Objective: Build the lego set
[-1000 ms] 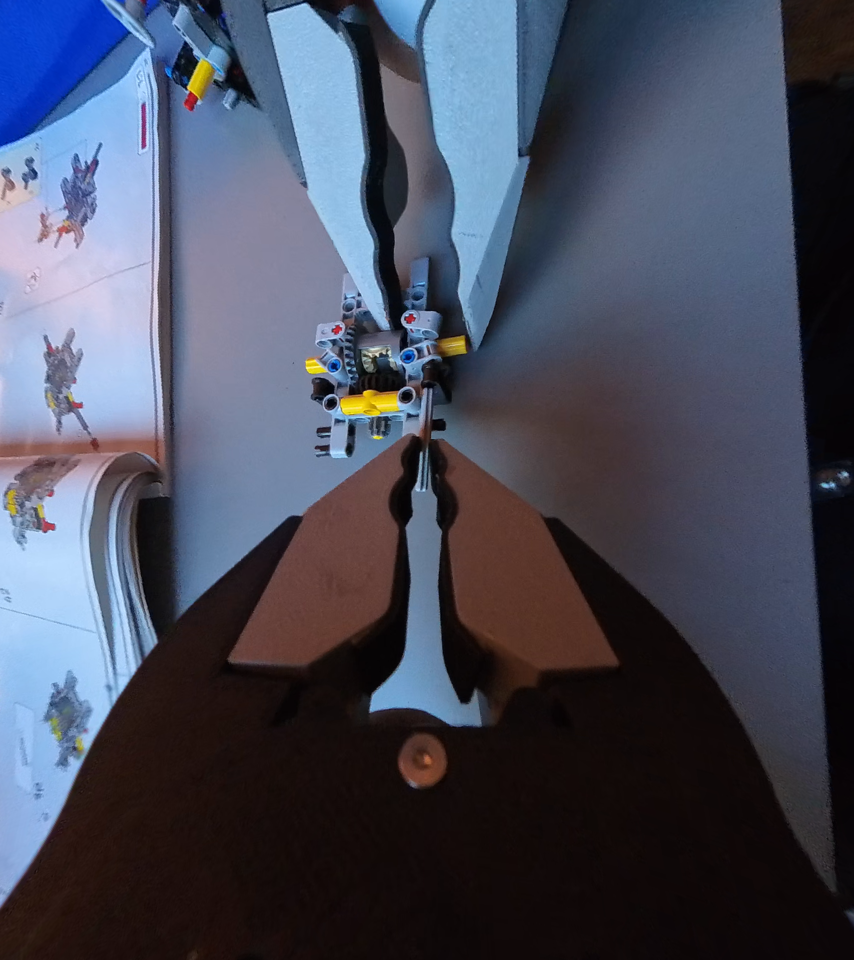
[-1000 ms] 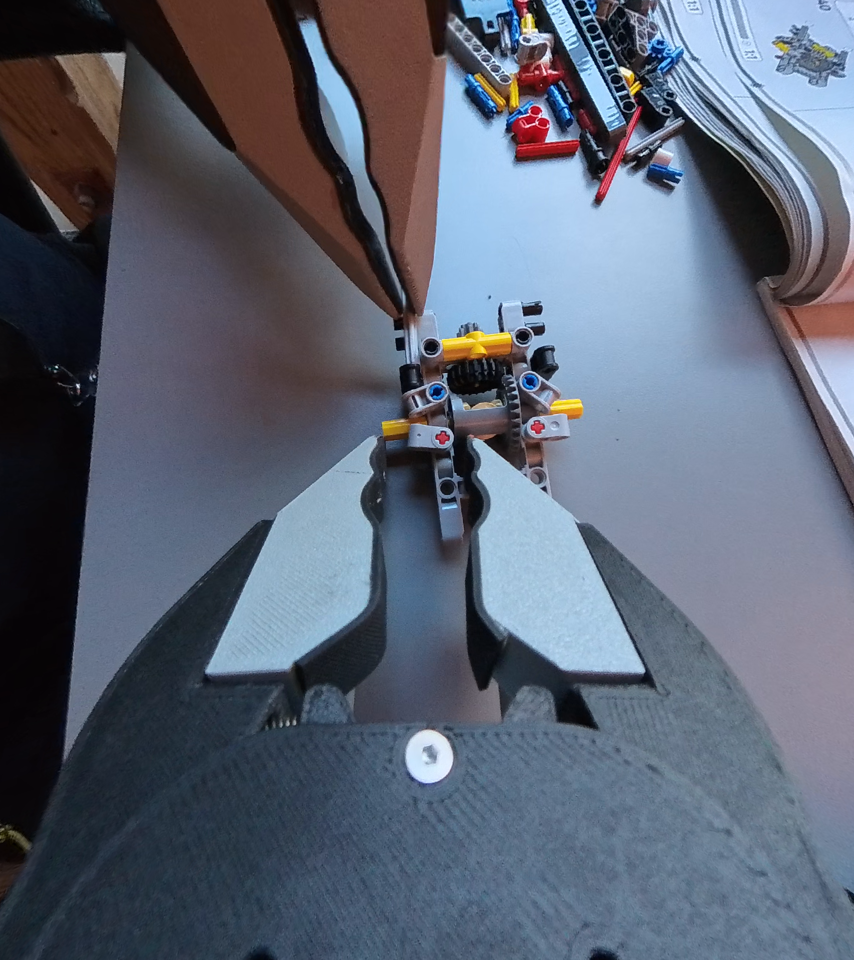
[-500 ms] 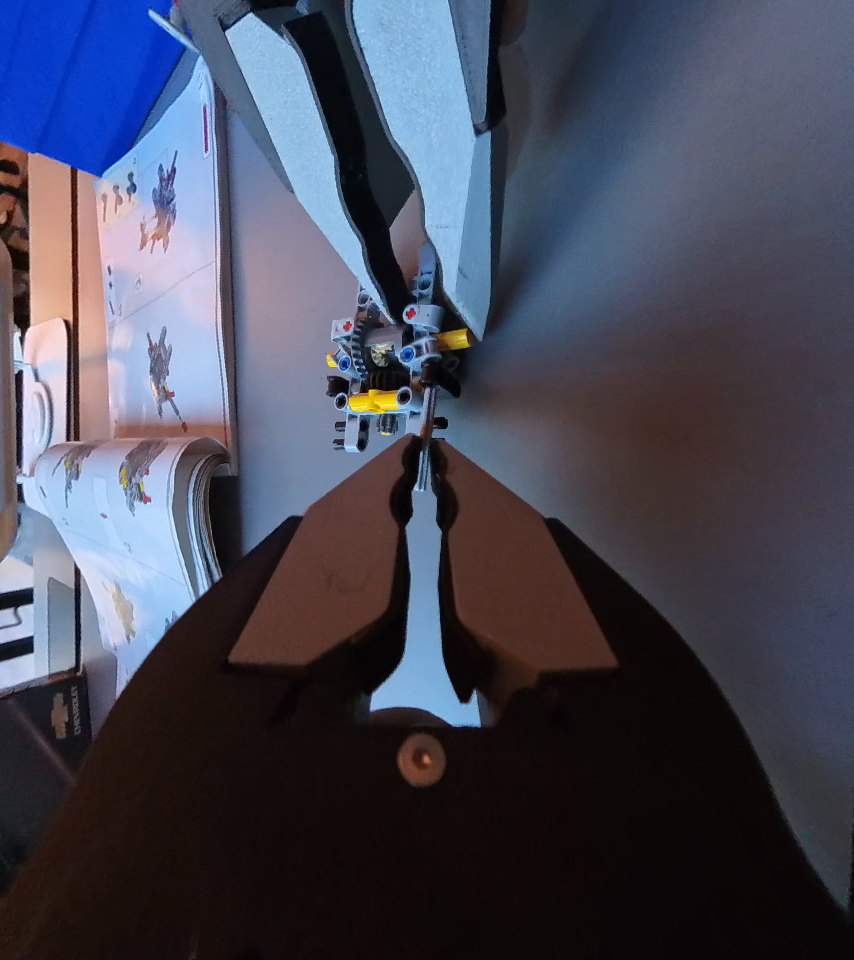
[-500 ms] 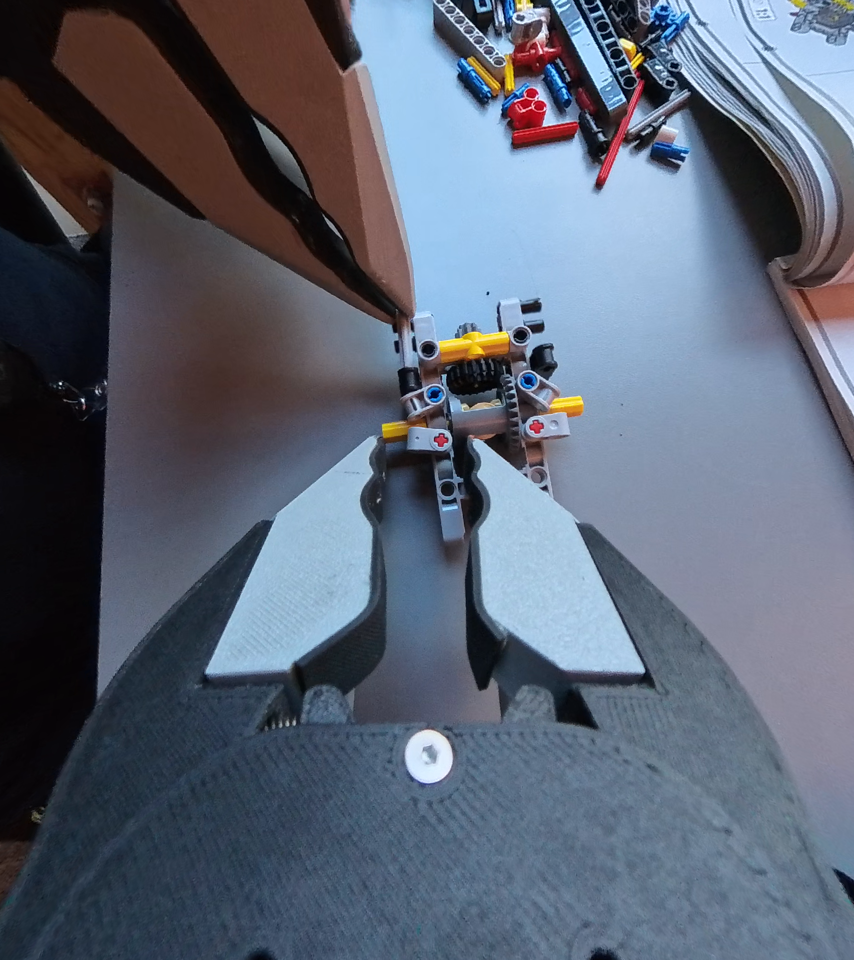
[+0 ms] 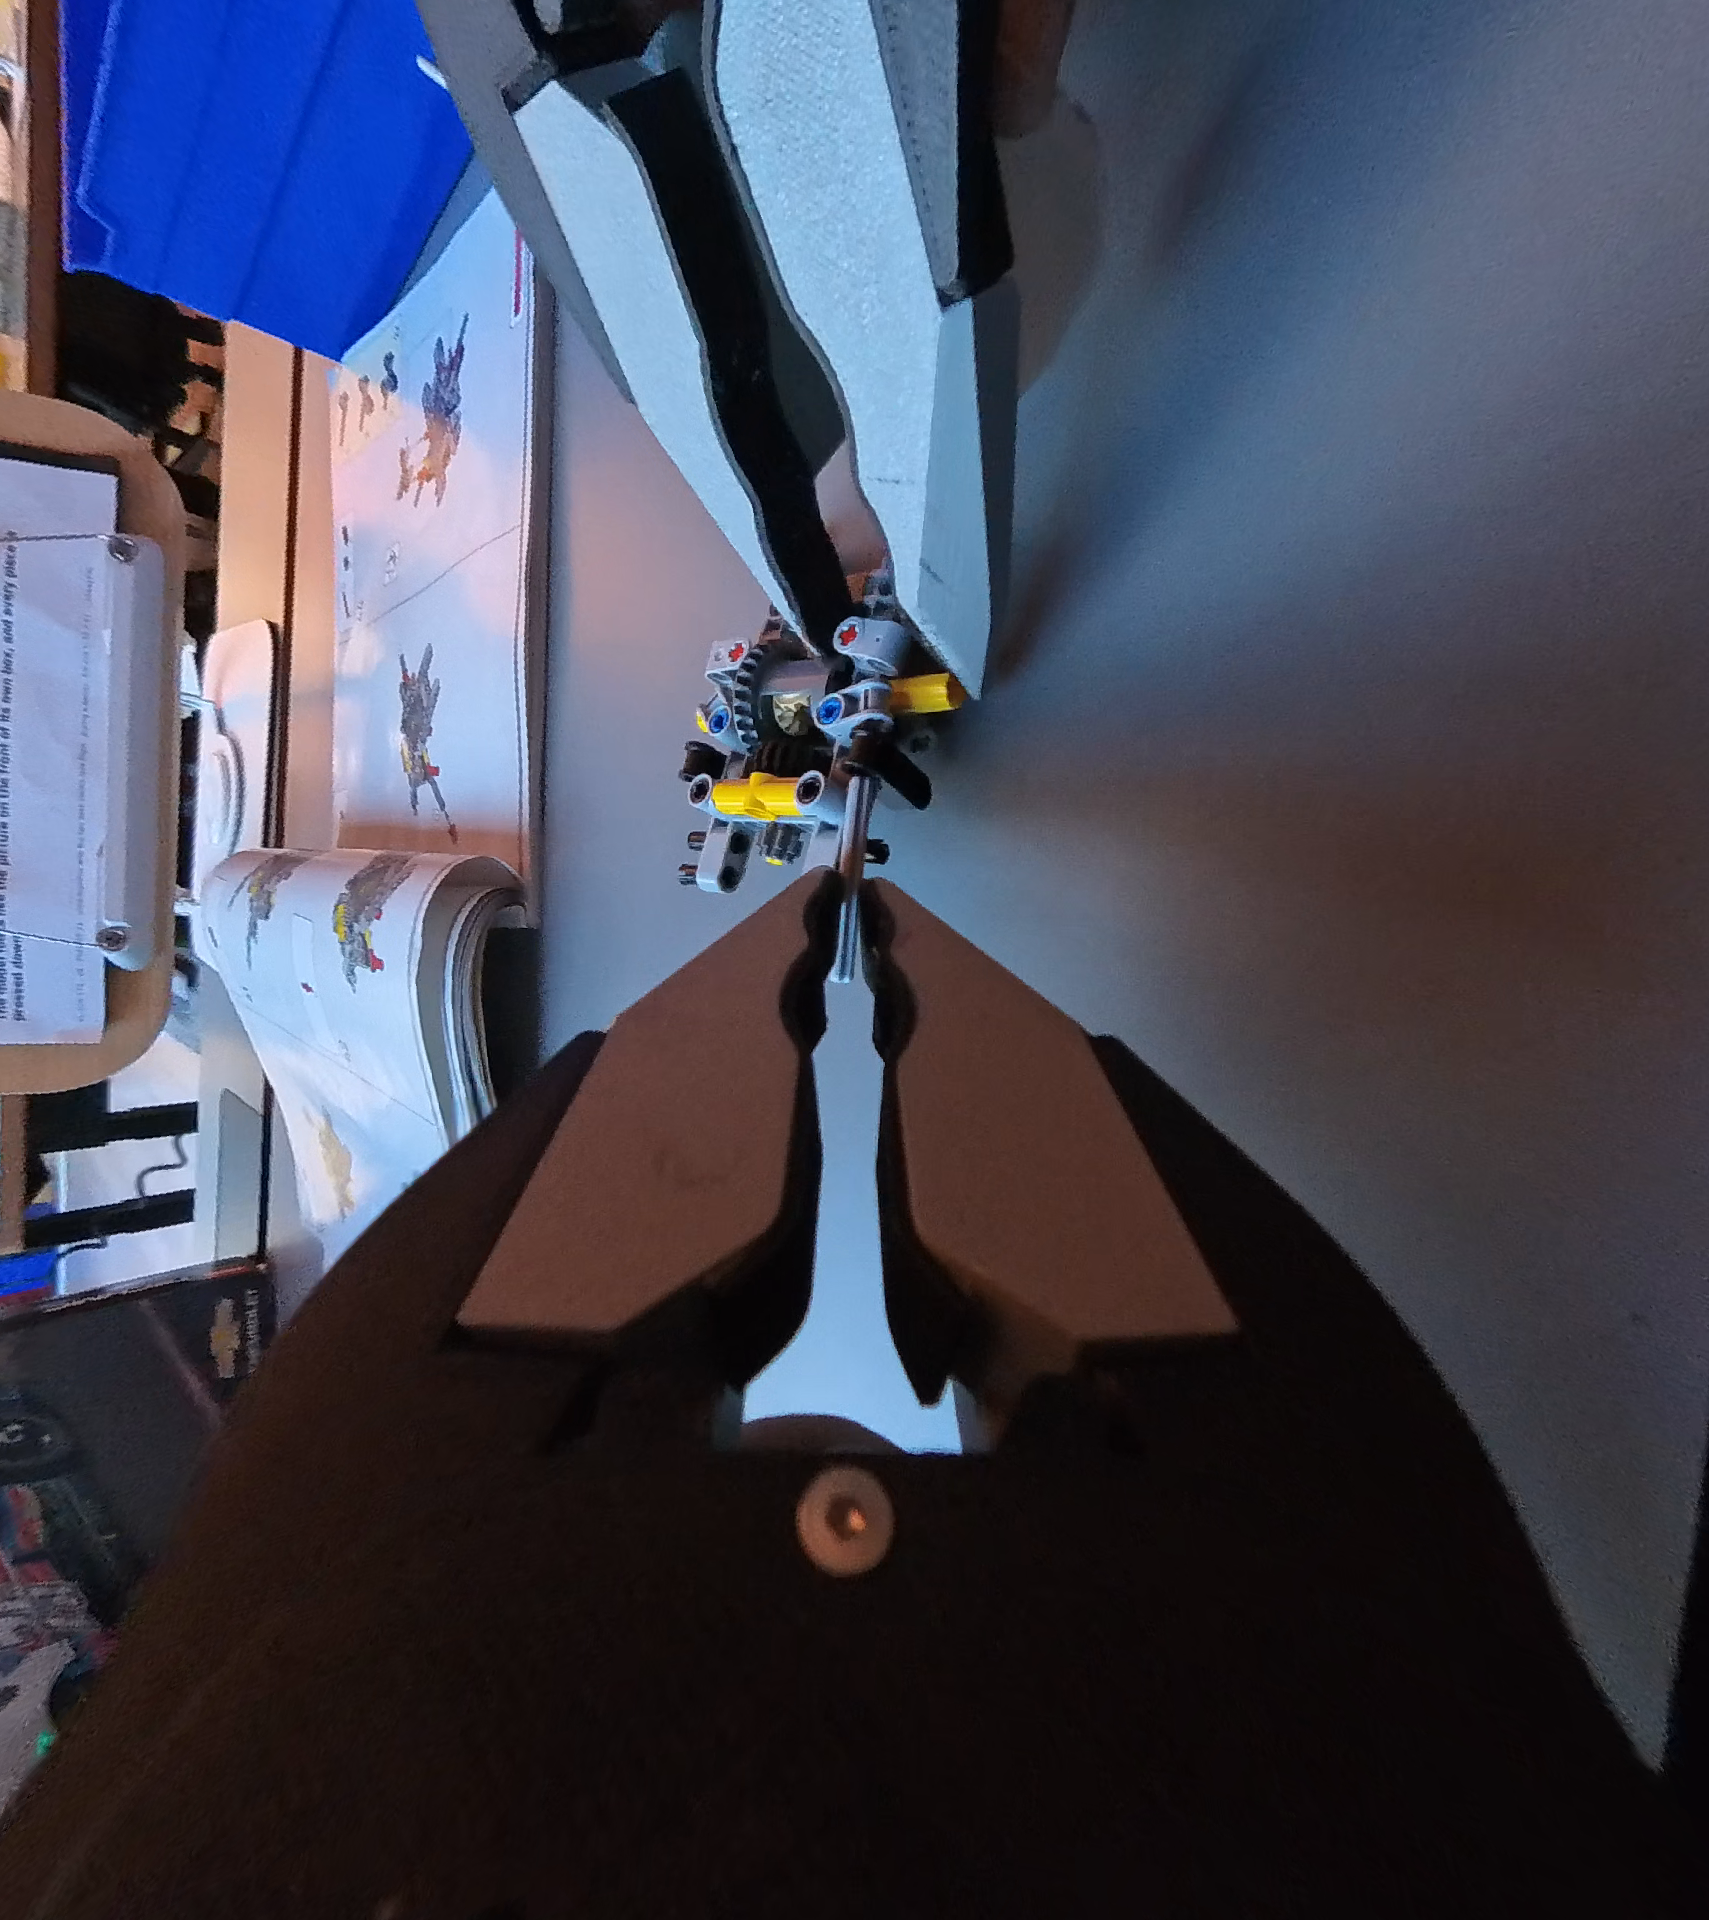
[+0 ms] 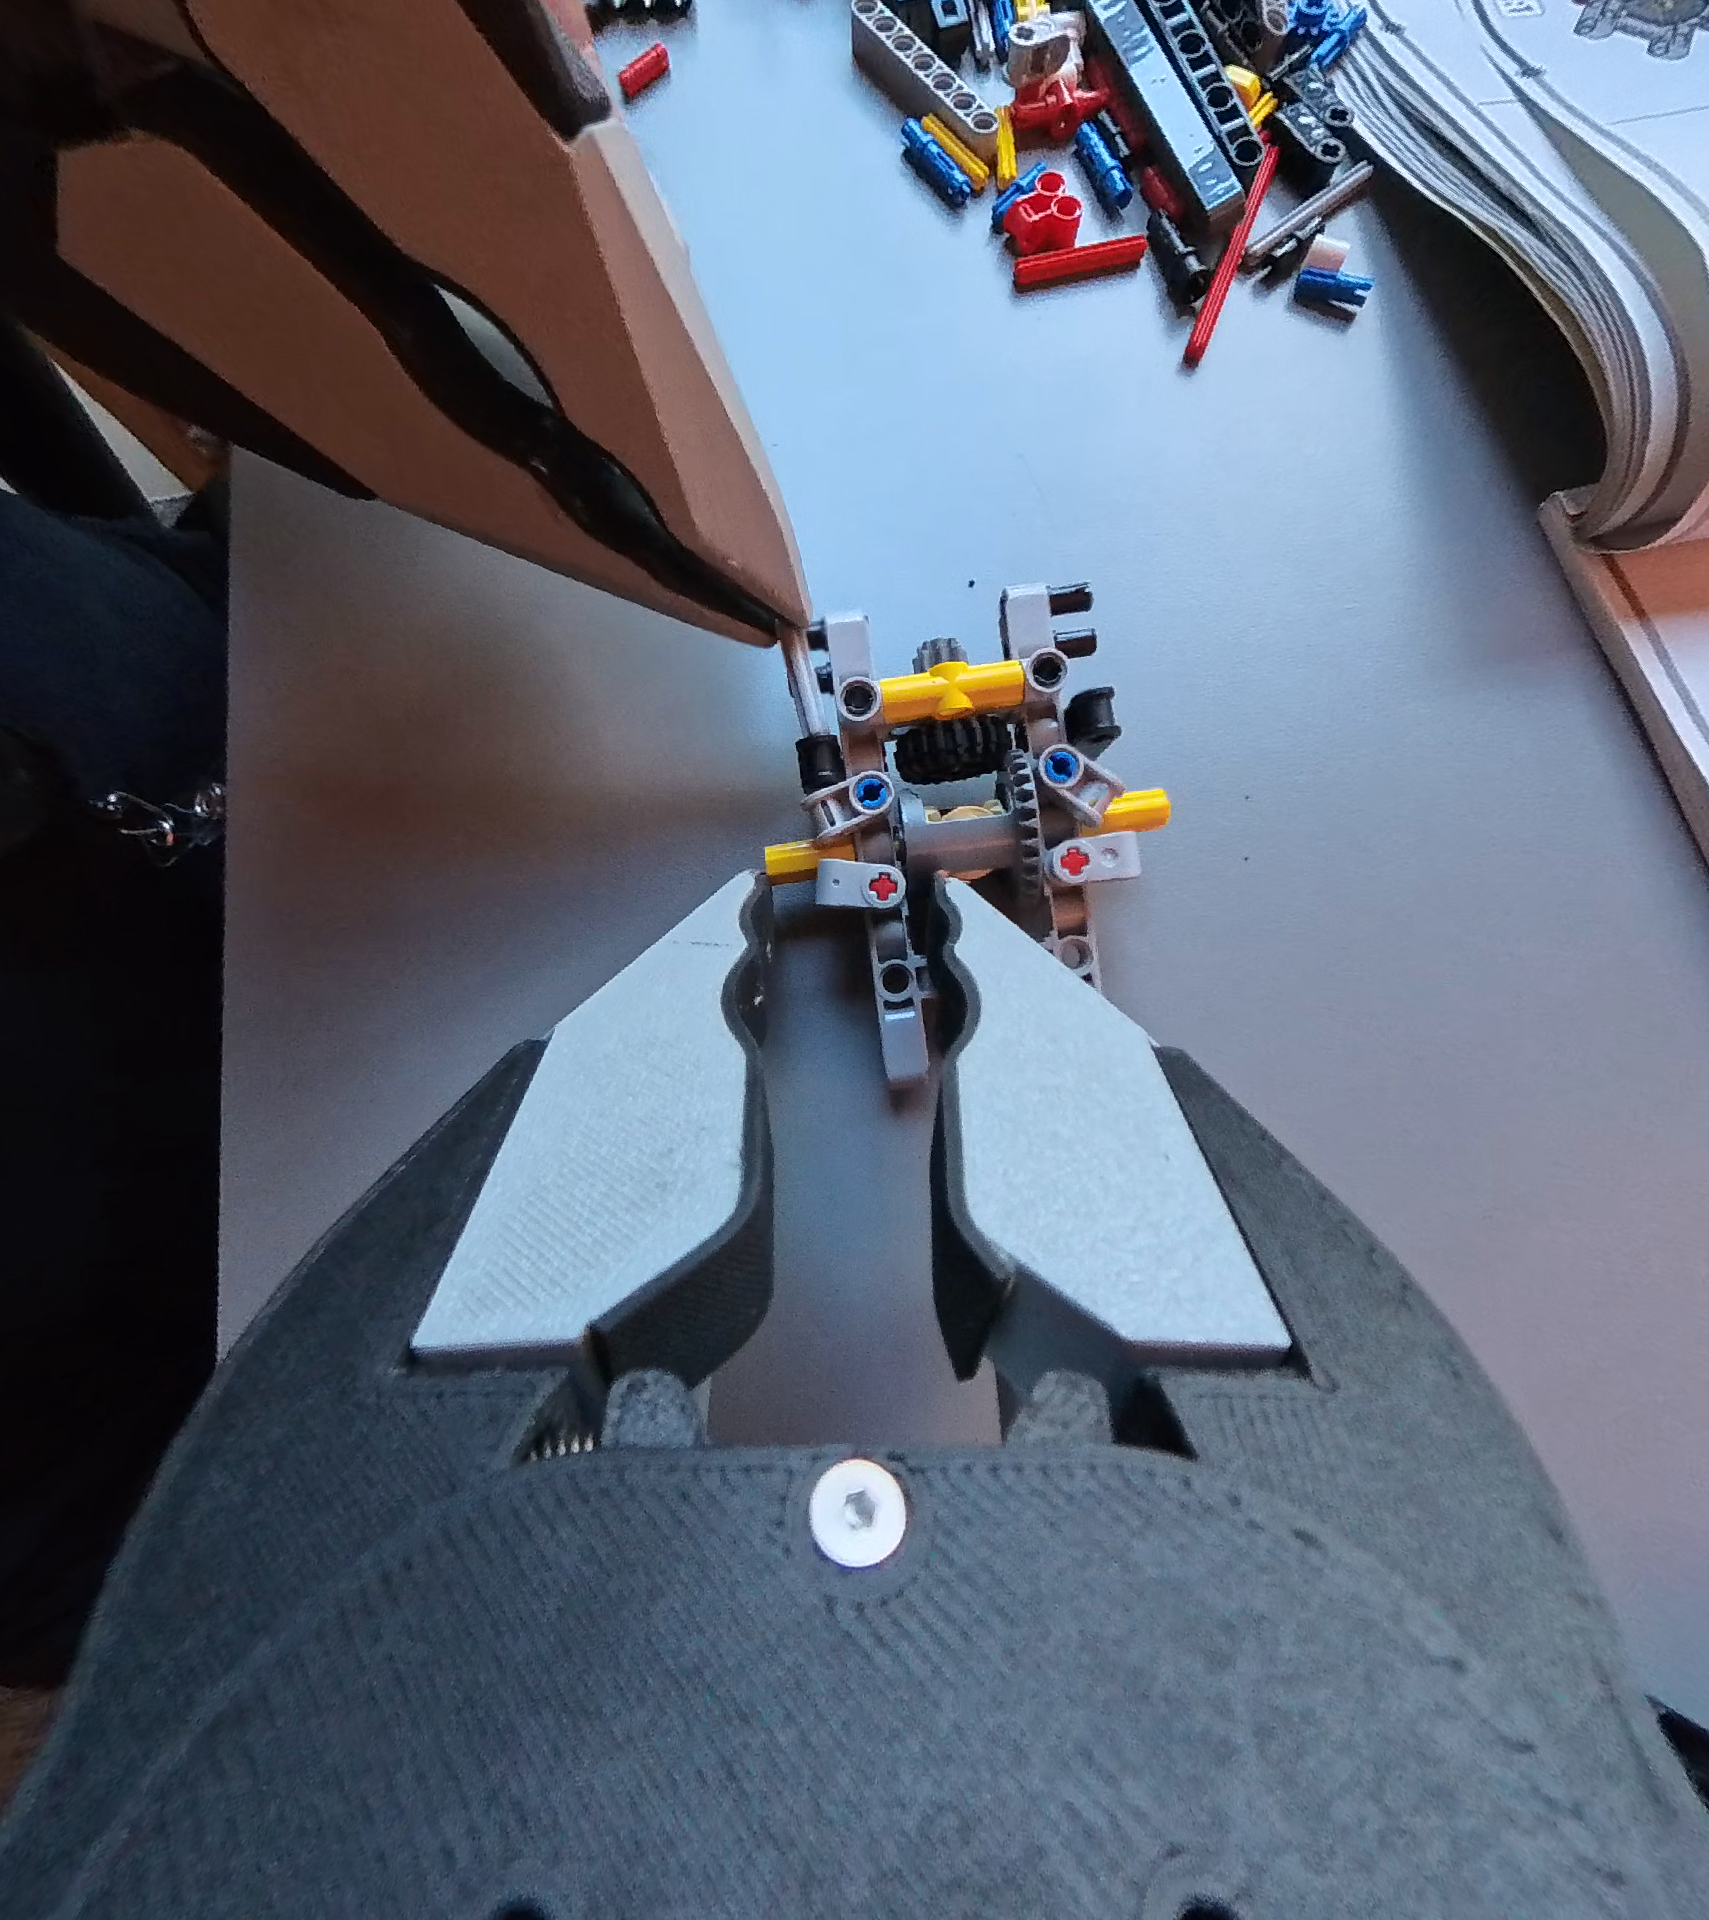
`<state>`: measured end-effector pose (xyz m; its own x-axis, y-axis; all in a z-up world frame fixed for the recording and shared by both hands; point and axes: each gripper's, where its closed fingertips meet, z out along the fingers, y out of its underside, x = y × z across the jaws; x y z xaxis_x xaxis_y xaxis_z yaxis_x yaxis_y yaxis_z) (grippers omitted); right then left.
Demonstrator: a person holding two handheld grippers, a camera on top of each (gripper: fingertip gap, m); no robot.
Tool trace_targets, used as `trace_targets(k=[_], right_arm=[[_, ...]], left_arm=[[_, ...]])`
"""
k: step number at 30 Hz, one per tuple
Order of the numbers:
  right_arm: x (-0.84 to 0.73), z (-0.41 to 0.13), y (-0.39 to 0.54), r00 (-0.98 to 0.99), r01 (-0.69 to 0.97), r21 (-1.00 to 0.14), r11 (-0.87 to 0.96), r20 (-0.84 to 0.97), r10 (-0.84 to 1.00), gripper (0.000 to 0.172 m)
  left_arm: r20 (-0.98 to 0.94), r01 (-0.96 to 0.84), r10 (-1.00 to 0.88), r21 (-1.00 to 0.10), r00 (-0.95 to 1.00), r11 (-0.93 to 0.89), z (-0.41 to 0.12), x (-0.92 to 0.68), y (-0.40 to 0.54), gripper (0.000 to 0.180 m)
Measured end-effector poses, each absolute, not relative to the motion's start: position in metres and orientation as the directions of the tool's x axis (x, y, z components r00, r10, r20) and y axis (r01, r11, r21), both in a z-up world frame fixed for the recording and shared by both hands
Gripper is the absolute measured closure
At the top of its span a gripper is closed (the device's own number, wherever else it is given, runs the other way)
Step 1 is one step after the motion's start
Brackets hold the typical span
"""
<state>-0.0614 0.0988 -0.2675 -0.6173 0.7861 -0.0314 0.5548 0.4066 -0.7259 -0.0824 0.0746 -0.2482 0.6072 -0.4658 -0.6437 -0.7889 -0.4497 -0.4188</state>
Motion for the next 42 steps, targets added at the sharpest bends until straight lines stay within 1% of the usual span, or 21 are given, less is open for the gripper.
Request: trace_targets(k=[9,18,31,37,40,42], right_arm=[[-0.062,-0.268,0.098,-0.613,0.565,-0.708,0.424,-0.016,0.790,0.146],[-0.064,-0.267,0.098,-0.608,0.580,-0.687,0.438,-0.006,0.794,0.146],[-0.065,-0.267,0.098,-0.614,0.585,-0.668,0.460,0.005,0.789,0.146],[-0.064,-0.266,0.097,-0.627,0.584,-0.663,0.469,-0.001,0.779,0.146],[-0.065,-0.267,0.097,-0.638,0.588,-0.633,0.504,0.021,0.770,0.146],[-0.065,-0.267,0.097,-0.644,0.592,-0.610,0.527,0.036,0.765,0.146]], left_arm=[[-0.678,-0.819,-0.476,-0.368,0.560,-0.440,-0.251,-0.085,0.073,0.179],[-0.681,-0.815,-0.463,-0.383,0.567,-0.435,-0.249,-0.085,0.072,0.179],[-0.723,-0.844,-0.455,-0.355,0.520,-0.401,-0.247,-0.086,0.074,0.179],[-0.752,-0.881,-0.478,-0.299,0.454,-0.367,-0.252,-0.088,0.072,0.179],[-0.769,-0.898,-0.485,-0.262,0.416,-0.354,-0.253,-0.090,0.072,0.179],[-0.763,-0.889,-0.482,-0.270,0.431,-0.368,-0.255,-0.090,0.072,0.180]])
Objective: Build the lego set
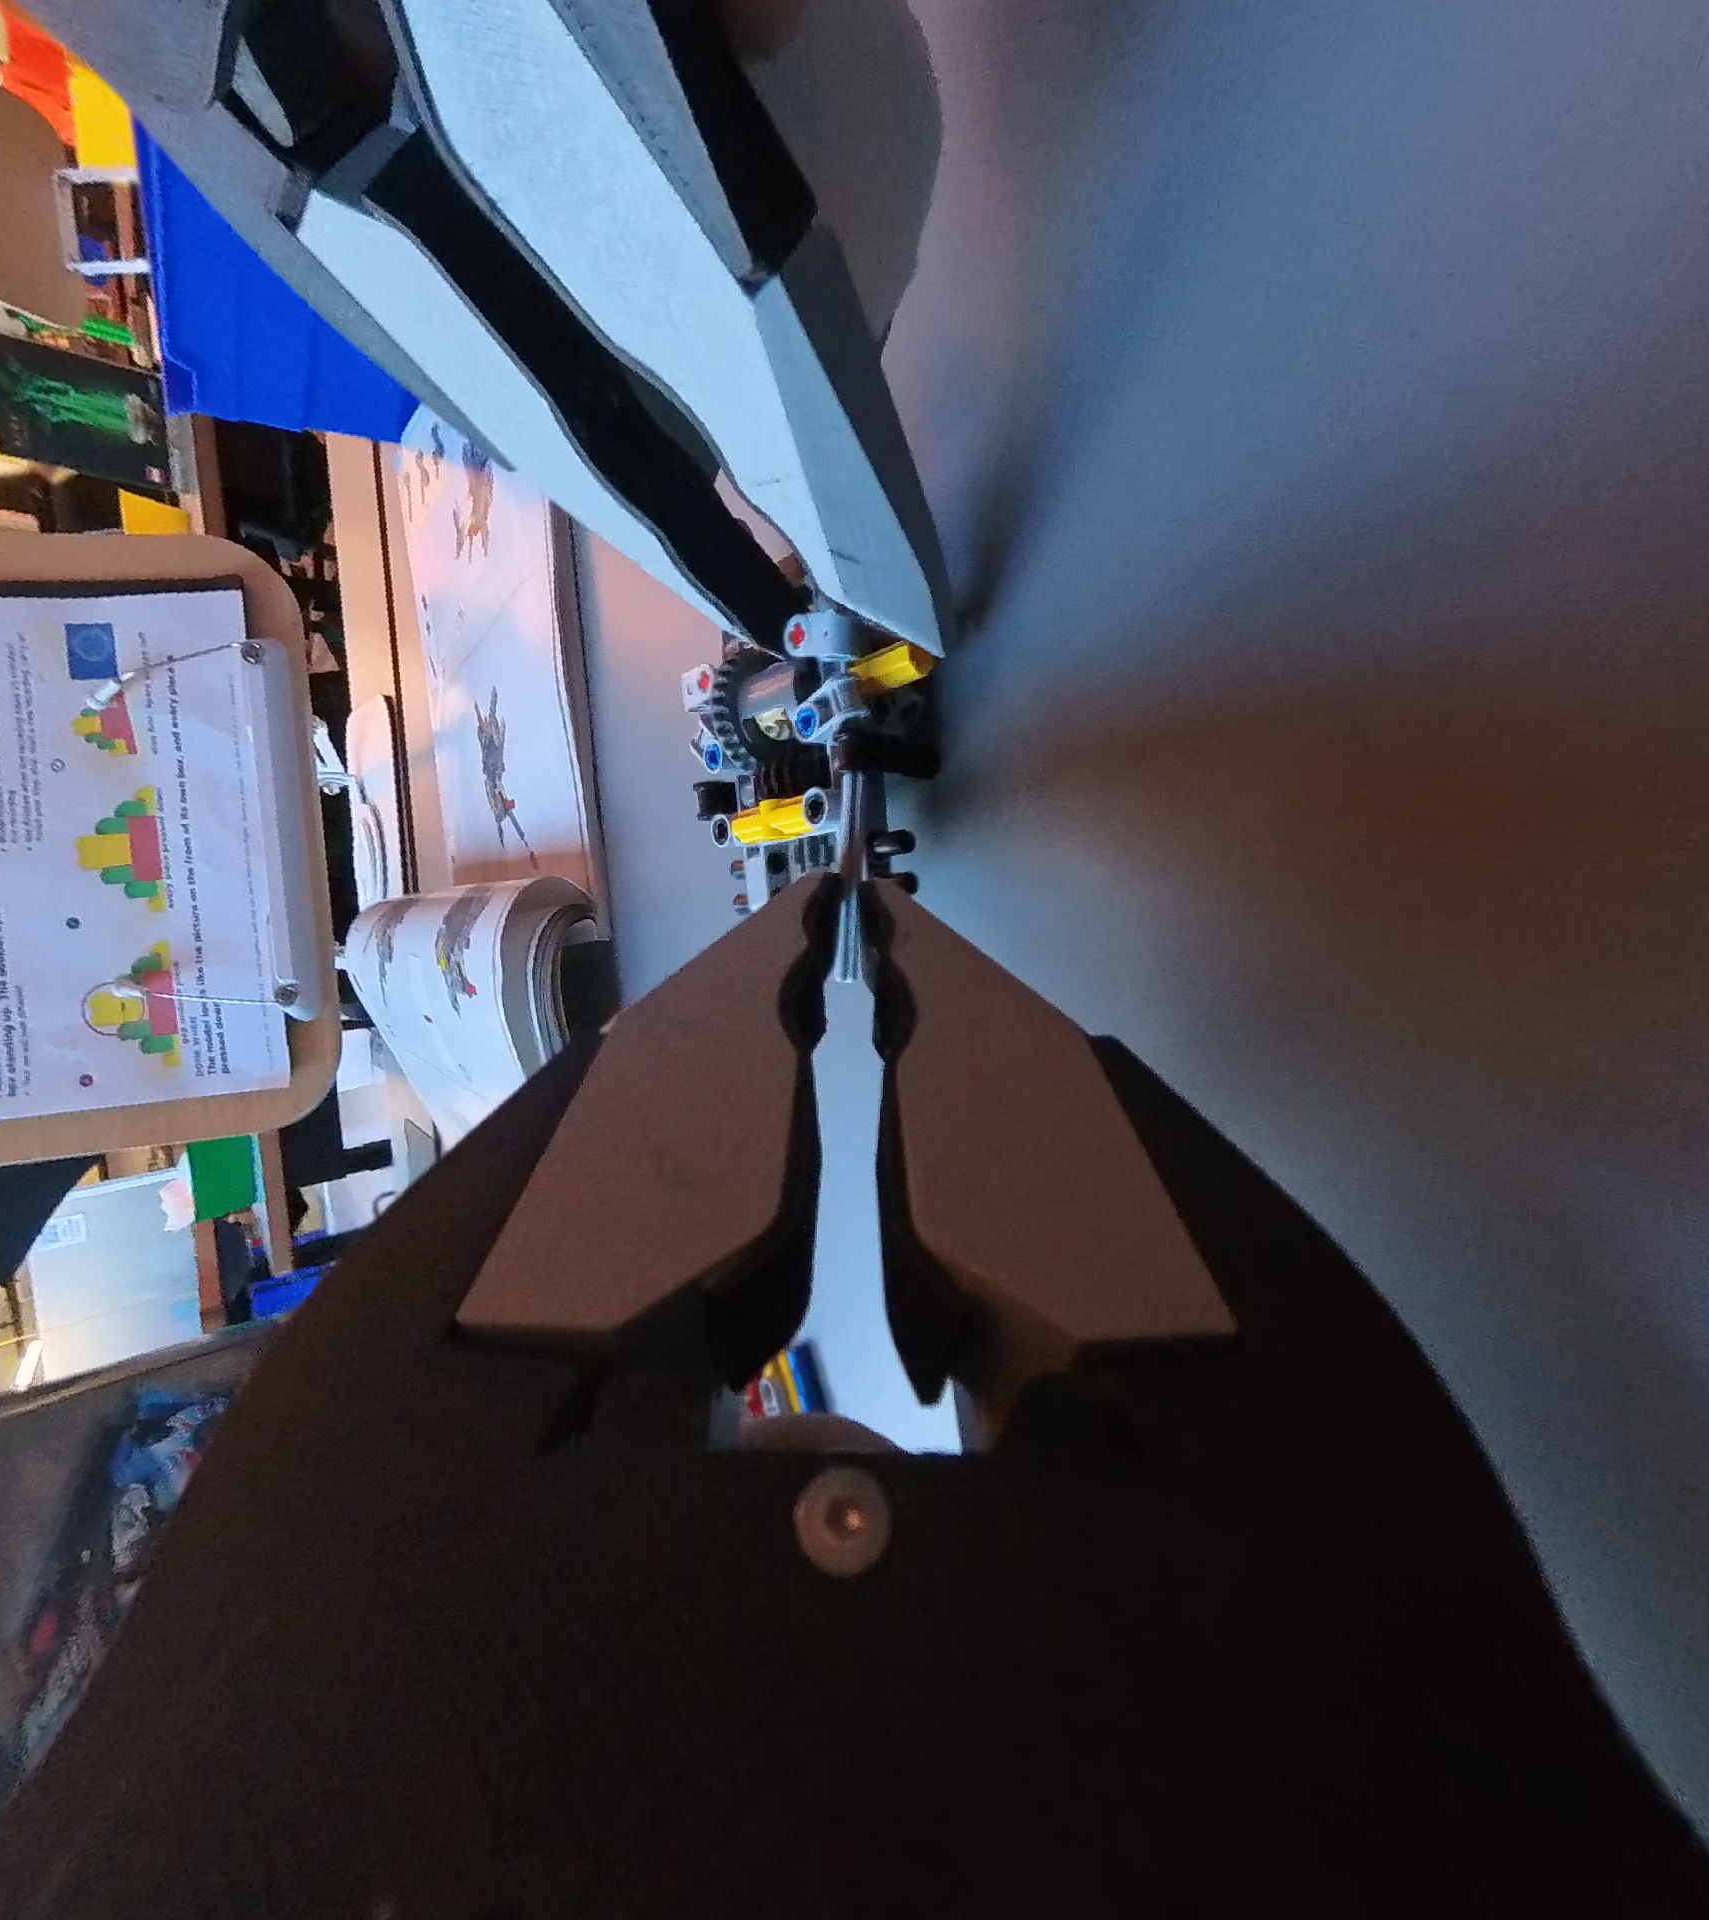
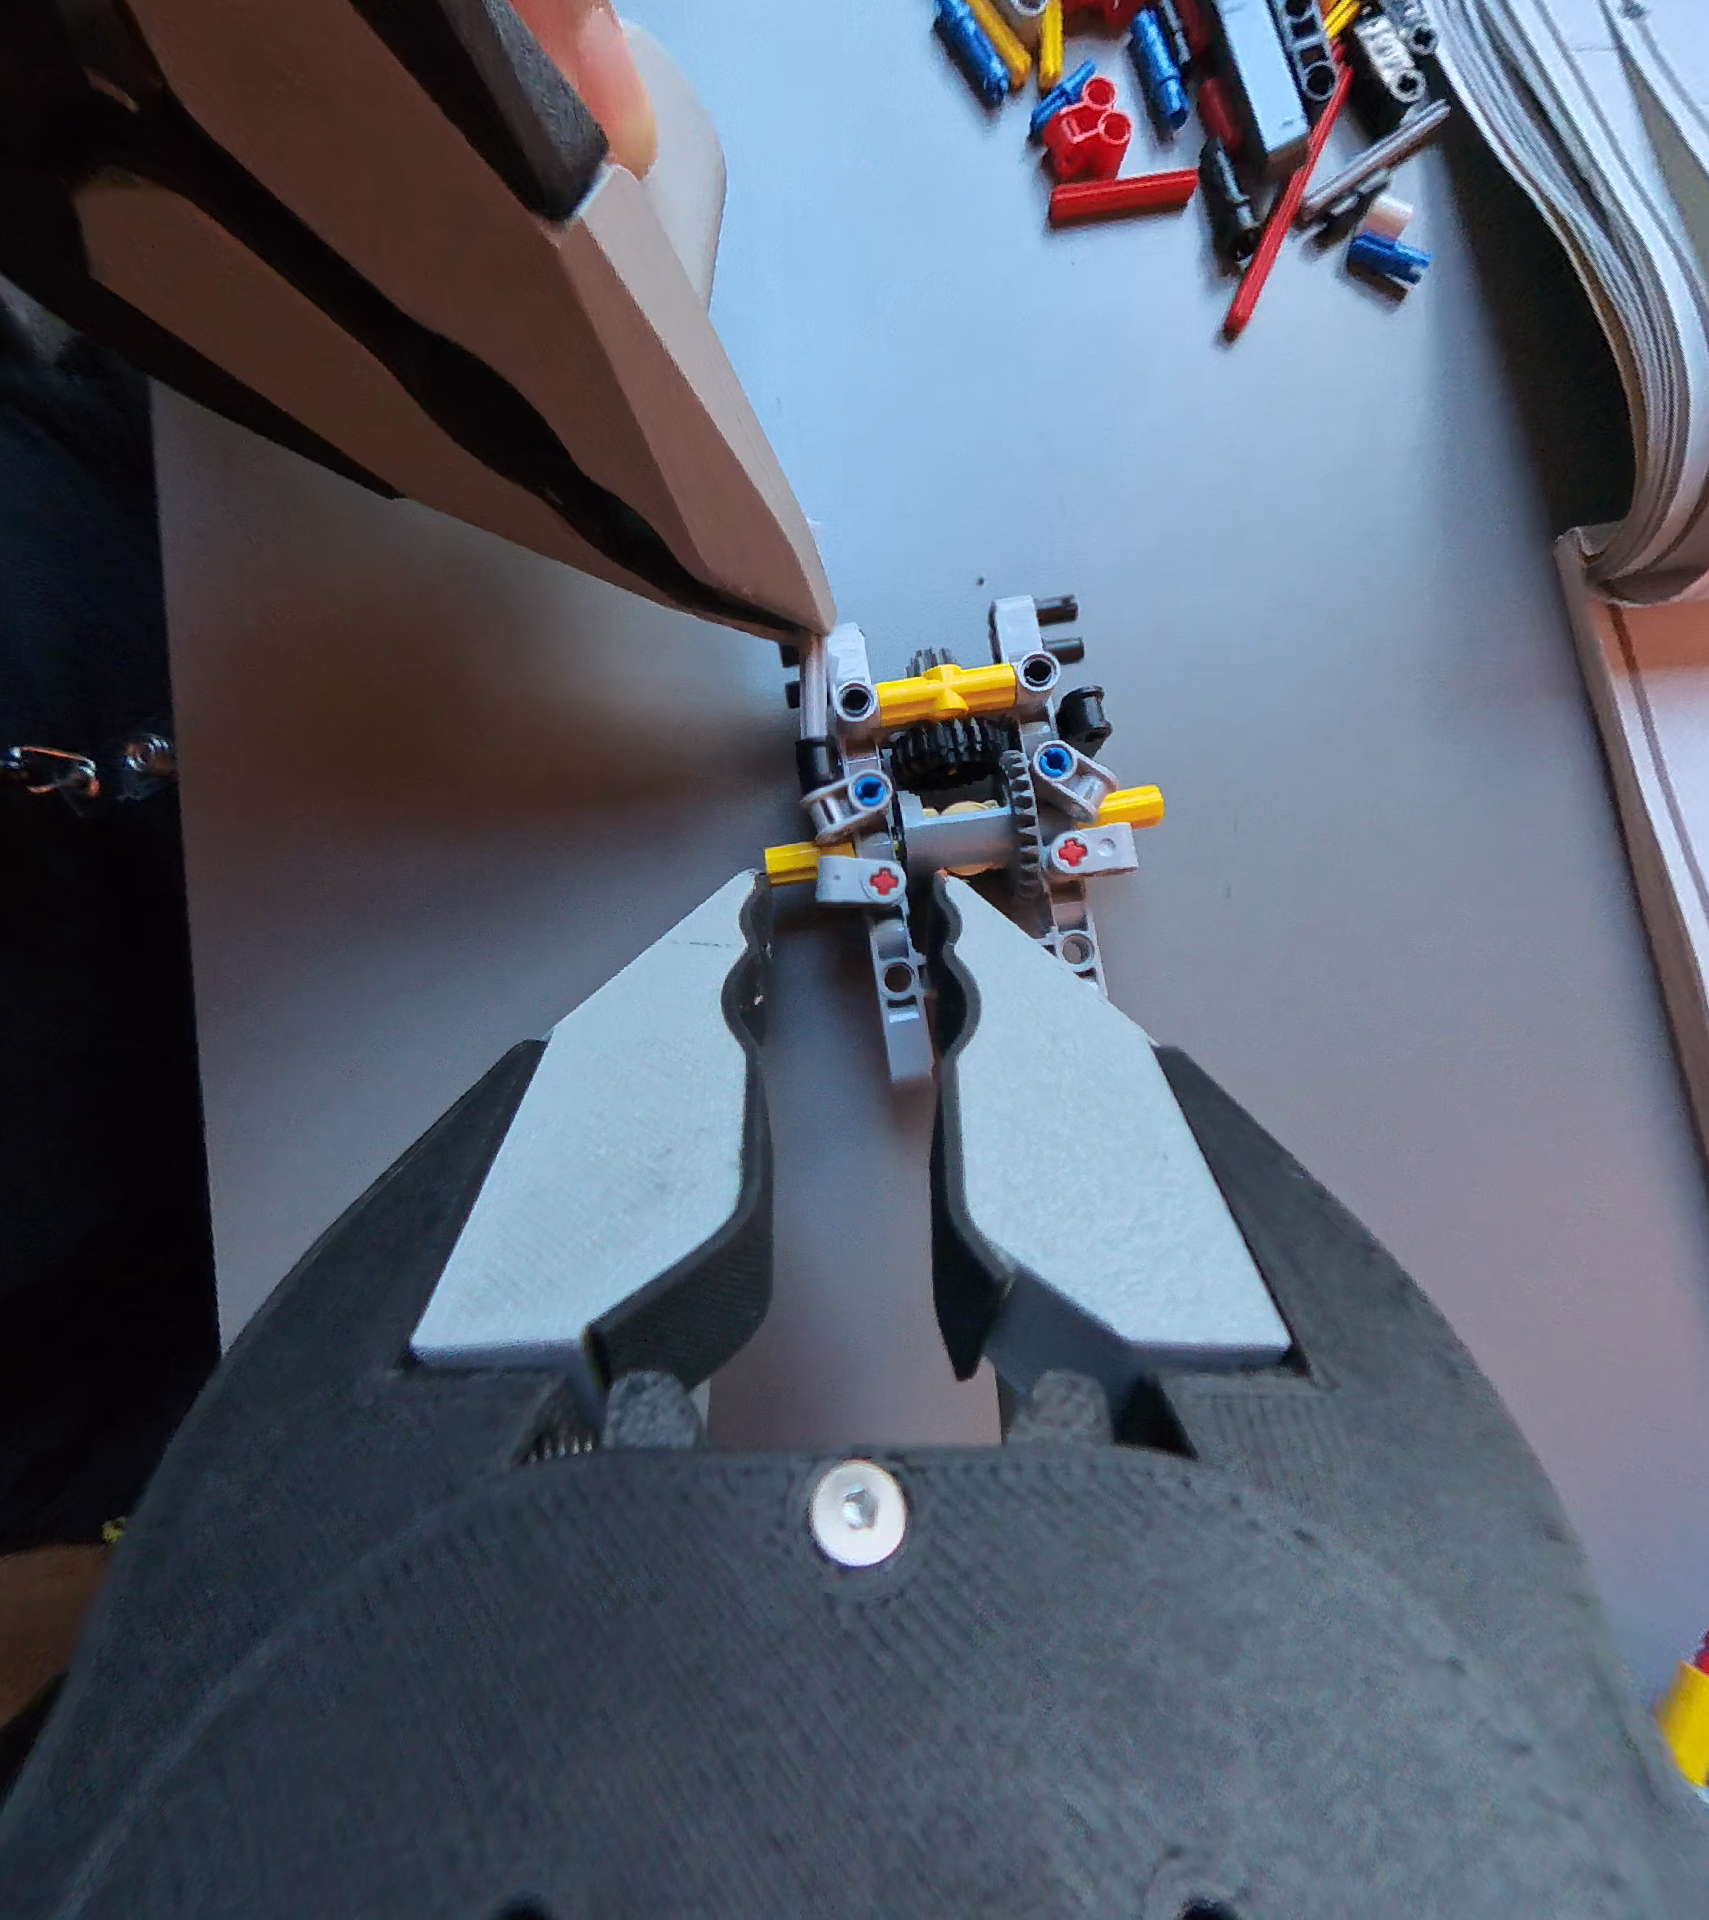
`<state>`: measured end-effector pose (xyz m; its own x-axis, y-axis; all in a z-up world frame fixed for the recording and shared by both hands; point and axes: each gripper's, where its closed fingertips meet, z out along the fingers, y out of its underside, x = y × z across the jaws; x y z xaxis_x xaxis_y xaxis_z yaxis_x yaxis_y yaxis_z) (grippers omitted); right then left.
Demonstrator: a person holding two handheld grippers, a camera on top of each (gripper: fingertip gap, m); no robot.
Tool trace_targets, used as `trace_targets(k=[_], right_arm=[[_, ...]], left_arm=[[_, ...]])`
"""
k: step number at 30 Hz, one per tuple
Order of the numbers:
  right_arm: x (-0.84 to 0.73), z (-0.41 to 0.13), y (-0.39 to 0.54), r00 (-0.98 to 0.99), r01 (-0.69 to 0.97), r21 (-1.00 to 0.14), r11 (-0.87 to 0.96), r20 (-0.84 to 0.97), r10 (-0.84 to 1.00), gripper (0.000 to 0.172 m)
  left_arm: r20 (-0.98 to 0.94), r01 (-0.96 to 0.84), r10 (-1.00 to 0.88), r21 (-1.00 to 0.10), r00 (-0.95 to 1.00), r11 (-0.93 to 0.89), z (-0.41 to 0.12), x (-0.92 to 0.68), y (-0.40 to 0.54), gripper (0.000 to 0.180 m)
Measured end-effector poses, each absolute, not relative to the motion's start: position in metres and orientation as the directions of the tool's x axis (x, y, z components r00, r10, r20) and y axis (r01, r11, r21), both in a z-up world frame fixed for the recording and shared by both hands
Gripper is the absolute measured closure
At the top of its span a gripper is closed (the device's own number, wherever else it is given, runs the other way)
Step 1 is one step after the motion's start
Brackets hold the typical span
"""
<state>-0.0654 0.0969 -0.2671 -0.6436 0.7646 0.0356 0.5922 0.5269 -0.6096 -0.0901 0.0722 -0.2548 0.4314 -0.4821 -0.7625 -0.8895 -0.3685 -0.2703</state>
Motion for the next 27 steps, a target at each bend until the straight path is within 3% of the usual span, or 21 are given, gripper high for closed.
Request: trace_targets(k=[6,27], right_arm=[[-0.0661,-0.2668,0.0947,-0.647,0.603,-0.606,0.518,0.007,0.762,0.145],[-0.0686,-0.2681,0.0974,-0.652,0.611,-0.522,0.595,0.095,0.753,0.146]], left_arm=[[-0.730,-0.836,-0.436,-0.350,0.526,-0.423,-0.2578,-0.0913,0.0716,0.180],[-0.762,-0.865,-0.464,-0.247,0.452,-0.437,-0.2557,-0.0912,0.0741,0.180]])
